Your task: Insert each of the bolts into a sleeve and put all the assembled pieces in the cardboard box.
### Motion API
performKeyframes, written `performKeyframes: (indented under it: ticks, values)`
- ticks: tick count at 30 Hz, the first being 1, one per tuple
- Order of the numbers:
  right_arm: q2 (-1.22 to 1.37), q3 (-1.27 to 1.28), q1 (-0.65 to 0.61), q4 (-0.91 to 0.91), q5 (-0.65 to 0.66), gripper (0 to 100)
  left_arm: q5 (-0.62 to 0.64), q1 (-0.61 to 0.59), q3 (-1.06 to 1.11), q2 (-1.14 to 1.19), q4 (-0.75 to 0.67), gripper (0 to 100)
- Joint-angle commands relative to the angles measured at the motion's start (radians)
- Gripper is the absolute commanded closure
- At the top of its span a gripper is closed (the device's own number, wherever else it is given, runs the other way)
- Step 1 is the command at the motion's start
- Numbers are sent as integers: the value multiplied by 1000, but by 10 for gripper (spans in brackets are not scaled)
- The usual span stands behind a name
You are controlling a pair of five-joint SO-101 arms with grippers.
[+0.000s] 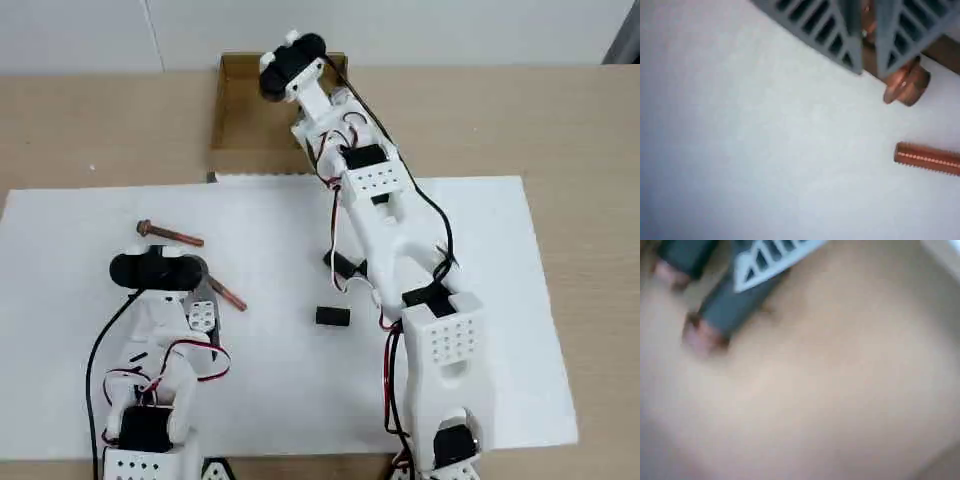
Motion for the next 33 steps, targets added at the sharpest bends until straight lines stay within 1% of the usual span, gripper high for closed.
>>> performKeyframes:
  ticks: [1,3,8,23,33]
  values:
    - [-105,-51,-1,45,8,841,-5,-5,-4,-9,5,994]
    - [-124,-51,-1,90,8,868,-5,-5,-4,-9,5,994]
    - [-234,-51,-4,277,8,993,-5,-5,-4,-9,5,994]
    - [-473,-51,-4,789,6,995,-5,-5,-4,-9,5,994]
    - [-495,-46,-2,1202,5,995,-5,-5,-4,-9,5,994]
